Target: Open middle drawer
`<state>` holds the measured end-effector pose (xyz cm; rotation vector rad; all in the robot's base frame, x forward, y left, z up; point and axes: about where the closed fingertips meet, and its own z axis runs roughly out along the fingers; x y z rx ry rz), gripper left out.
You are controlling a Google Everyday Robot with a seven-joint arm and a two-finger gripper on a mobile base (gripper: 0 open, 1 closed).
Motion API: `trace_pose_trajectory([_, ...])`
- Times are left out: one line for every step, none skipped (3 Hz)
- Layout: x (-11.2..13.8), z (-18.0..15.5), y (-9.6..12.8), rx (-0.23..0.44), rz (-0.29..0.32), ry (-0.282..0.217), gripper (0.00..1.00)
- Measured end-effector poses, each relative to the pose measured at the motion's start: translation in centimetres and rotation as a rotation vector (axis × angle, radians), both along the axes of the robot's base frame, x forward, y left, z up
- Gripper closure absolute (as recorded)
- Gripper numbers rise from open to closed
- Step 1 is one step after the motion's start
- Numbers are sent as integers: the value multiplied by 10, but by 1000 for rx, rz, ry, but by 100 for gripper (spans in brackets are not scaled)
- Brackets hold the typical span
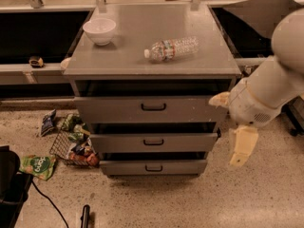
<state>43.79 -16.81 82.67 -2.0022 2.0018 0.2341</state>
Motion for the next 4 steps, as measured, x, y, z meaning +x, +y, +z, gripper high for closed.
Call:
trace_pose_trajectory([-11,-63,23,94,98,85,0])
trace_pose_trajectory([-11,-63,23,94,98,85,0])
trace_pose_trajectory([-2,-89,18,119,103,75,0])
trace_pose_trajectory([18,-140,10,121,106,58,0])
